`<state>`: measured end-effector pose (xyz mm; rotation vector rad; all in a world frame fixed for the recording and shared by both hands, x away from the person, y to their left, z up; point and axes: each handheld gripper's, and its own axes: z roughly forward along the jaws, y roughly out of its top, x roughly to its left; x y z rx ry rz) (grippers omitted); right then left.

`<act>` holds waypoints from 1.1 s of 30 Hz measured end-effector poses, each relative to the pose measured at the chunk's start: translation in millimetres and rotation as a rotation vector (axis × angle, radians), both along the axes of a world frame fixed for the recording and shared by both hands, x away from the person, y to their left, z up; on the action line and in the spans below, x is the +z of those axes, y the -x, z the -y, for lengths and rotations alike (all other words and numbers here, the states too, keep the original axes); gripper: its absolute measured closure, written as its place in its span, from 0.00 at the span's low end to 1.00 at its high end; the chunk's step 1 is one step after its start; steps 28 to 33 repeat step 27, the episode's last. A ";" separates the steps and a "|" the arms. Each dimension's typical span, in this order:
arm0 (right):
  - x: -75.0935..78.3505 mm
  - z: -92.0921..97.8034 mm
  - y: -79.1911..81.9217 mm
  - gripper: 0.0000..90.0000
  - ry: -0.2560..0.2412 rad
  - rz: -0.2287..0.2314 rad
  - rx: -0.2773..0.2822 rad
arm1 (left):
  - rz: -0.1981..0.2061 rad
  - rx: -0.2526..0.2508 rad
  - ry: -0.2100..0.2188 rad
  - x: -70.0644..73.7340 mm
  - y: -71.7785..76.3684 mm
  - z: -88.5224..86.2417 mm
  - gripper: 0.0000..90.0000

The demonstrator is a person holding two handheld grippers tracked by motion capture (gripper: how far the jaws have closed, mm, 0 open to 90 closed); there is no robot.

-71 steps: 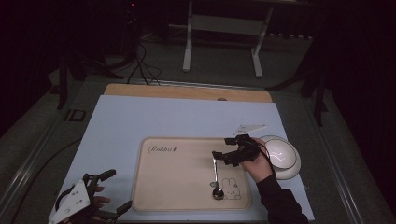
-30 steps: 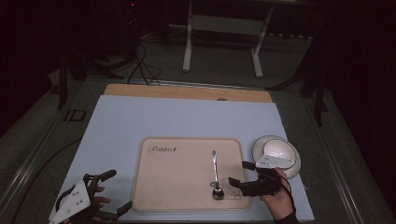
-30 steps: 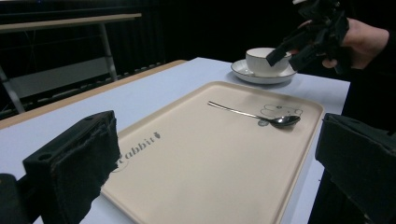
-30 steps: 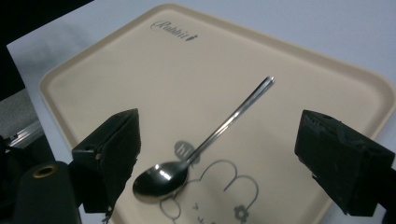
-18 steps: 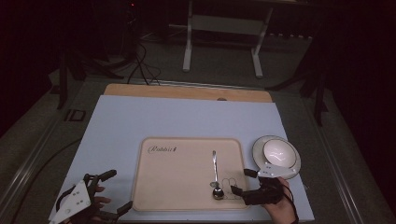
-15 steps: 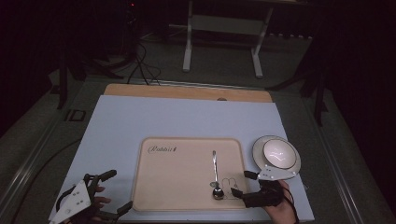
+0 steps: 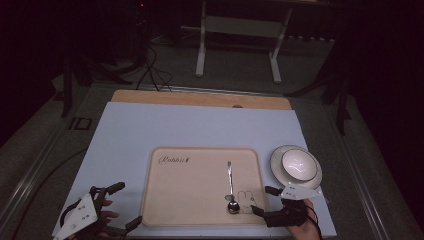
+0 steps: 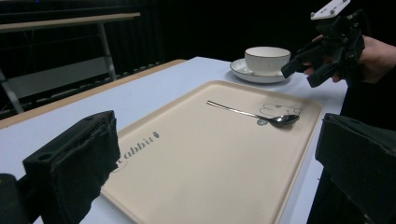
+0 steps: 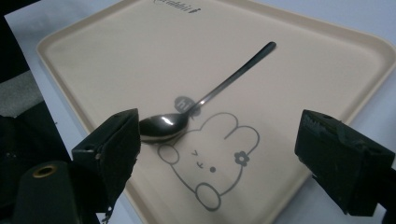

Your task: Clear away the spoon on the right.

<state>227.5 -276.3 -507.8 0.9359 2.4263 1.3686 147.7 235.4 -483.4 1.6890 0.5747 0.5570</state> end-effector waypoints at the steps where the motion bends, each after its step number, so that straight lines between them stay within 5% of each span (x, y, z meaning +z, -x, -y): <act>1: -1.0 0.9 0.3 0.16 0.003 0.001 0.000 | 0.000 0.000 0.000 0.0 -0.1 0.0 0.00; 33: -13.3 6.7 -5.7 0.16 -0.007 -0.045 -0.030 | -0.002 -0.012 -0.008 0.0 0.0 1.5 0.00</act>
